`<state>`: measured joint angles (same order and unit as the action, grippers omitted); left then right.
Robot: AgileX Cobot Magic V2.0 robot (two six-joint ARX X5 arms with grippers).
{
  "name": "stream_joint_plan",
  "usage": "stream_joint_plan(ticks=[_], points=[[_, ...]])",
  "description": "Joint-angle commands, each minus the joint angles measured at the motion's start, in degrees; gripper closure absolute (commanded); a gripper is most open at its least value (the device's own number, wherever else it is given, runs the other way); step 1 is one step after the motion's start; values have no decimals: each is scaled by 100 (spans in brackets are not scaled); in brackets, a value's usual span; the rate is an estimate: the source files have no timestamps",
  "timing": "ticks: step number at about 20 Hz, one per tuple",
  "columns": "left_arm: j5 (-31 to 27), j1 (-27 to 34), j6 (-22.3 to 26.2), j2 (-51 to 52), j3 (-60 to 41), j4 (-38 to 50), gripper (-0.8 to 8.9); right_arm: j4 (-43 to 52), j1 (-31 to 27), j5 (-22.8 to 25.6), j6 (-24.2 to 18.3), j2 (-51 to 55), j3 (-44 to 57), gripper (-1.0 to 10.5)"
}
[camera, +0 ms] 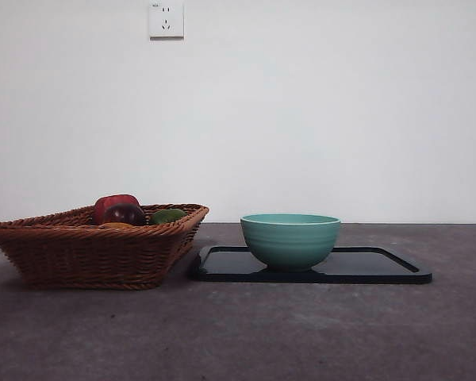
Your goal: Pick up the wifruite, put it on the bowl, pick up the plate, put it on desk
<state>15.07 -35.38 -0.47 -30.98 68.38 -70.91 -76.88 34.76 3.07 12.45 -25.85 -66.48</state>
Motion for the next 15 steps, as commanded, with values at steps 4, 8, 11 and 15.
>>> stream_joint_plan(ticks=[4,8,11,15], points=[[26,-37,114,264,46,177,188,-422,35,20,111,-17,-48,349],[26,-37,87,262,46,195,188,-422,35,11,466,-81,-48,350],[24,-37,92,262,46,192,188,-422,35,-7,516,-420,-48,350],[24,-37,92,262,46,192,188,-396,35,-74,514,-1285,-48,350]])
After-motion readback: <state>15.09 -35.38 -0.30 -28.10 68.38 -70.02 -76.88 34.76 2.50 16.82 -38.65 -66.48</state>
